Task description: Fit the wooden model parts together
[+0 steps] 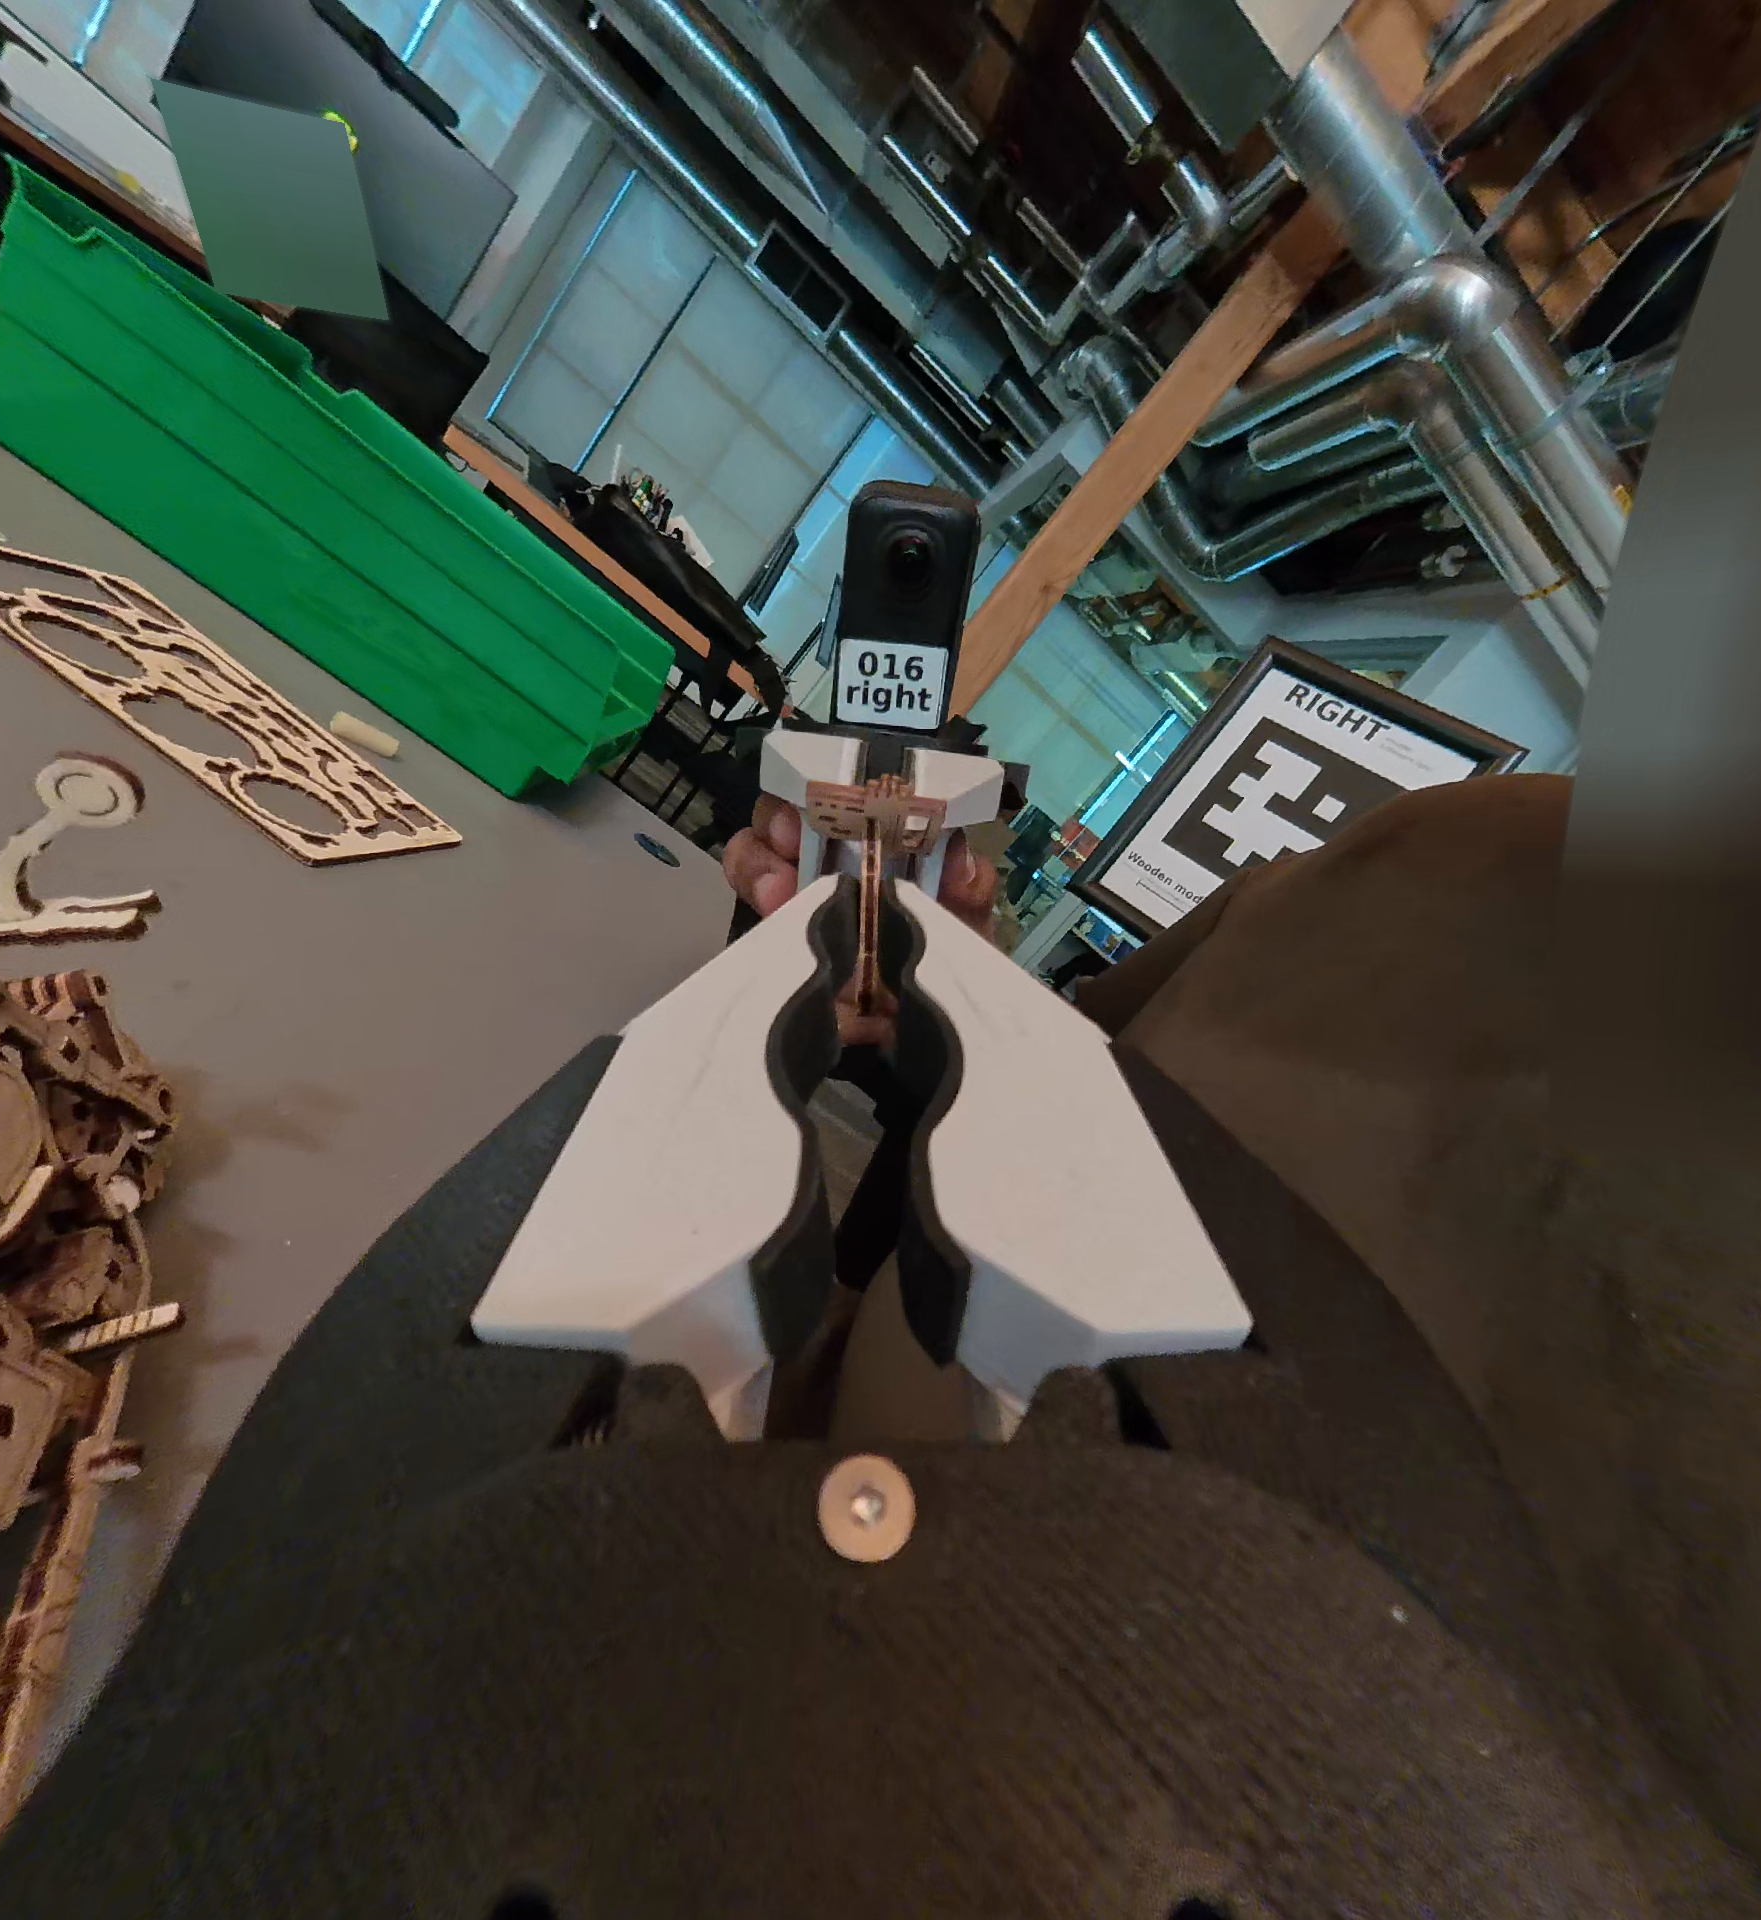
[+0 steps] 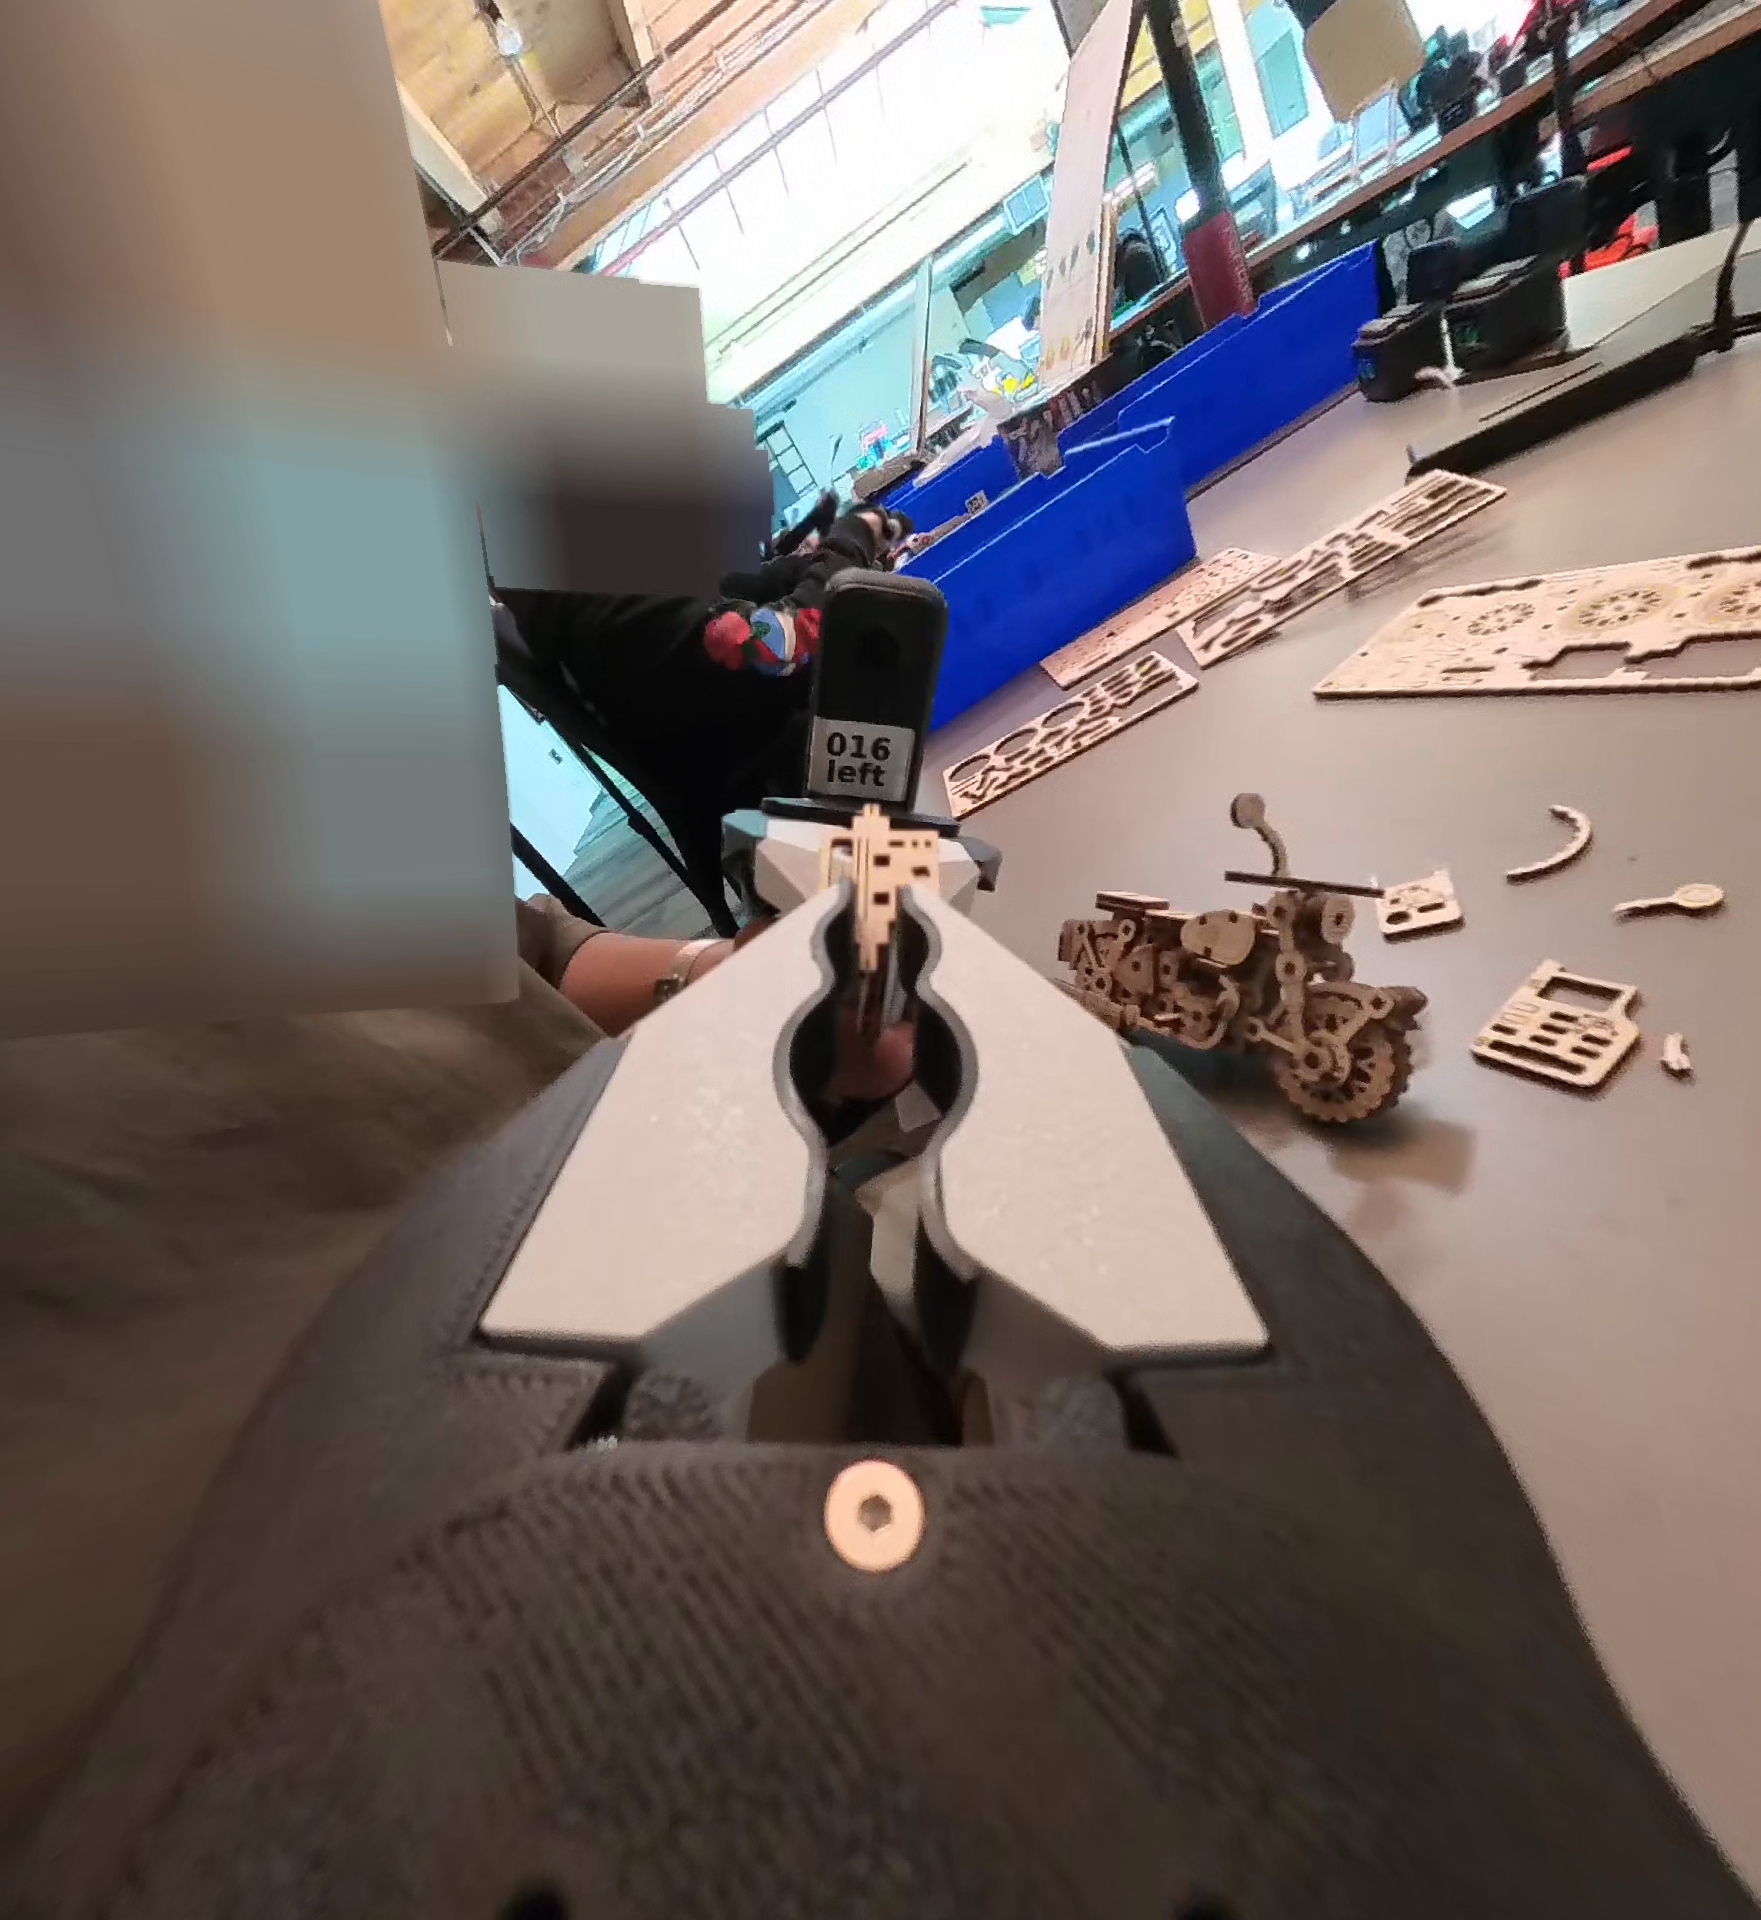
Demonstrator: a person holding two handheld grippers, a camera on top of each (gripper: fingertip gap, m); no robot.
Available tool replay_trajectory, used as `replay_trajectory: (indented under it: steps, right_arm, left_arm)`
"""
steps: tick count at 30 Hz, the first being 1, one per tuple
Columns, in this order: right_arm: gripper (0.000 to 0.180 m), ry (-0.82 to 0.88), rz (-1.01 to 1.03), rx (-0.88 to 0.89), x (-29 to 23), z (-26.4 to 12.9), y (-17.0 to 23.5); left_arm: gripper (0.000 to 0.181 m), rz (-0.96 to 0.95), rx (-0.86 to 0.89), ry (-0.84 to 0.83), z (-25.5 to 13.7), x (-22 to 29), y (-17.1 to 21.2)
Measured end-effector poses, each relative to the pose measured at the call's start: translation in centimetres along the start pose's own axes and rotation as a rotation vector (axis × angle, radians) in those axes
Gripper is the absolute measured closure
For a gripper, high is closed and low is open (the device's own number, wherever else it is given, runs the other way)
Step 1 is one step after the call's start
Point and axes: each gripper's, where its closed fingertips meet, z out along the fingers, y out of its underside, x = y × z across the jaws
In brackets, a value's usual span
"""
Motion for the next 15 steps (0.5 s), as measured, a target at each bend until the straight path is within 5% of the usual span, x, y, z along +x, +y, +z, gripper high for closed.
replay_trajectory:
  steps: [15]
  right_arm:
    - [0.171,-0.003,0.010,0.004,0.0,0.1,-0.1]
  left_arm:
    - [0.180,-0.011,0.002,-0.006,0.0,-0.1,0.0]
